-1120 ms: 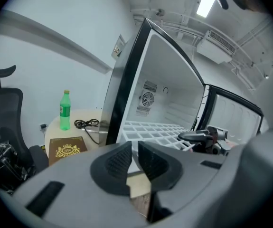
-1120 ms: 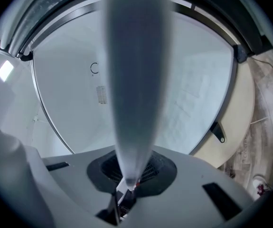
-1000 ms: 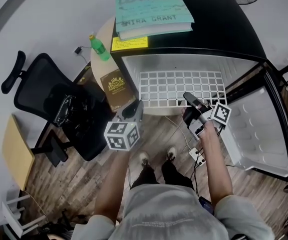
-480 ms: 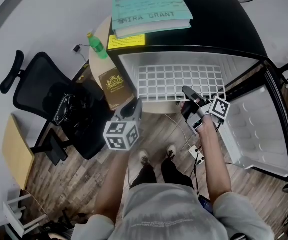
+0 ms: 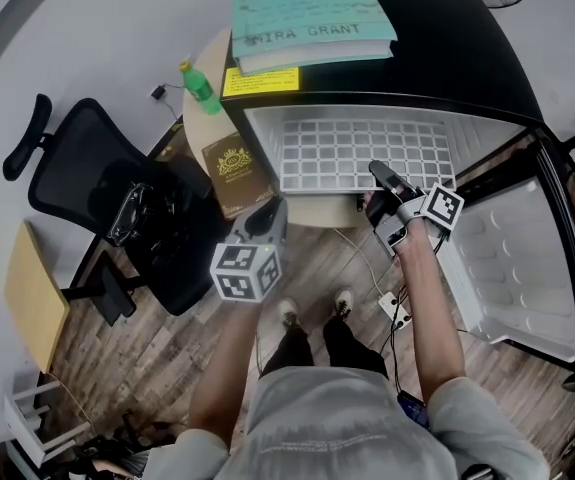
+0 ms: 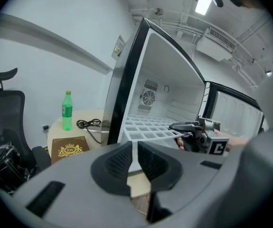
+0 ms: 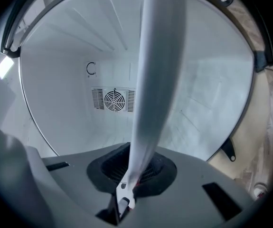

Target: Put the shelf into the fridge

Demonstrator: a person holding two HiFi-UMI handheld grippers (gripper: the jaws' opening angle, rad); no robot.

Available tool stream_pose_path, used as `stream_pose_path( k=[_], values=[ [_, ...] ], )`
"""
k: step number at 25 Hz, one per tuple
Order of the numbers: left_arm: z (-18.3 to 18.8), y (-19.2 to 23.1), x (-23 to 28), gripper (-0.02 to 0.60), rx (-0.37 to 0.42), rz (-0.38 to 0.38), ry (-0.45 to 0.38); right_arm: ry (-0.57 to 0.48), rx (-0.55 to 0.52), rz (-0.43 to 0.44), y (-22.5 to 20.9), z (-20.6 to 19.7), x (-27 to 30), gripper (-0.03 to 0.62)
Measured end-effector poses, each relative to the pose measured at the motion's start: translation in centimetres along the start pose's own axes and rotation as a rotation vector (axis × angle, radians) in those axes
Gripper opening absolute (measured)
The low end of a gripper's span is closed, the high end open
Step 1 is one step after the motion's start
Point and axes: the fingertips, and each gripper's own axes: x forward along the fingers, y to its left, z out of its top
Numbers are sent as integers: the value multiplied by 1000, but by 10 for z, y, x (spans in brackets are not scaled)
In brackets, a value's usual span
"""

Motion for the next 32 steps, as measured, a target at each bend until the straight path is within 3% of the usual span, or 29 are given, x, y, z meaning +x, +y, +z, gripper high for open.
stream_pose_path(
  k=[18,32],
  values=[
    [11,-25,41,40,56,-41,-1,2,4,16,1,11,16,37],
    [21,-18,58,25,58,34,-14,-10,6,-4,-1,23,29,37]
  ],
)
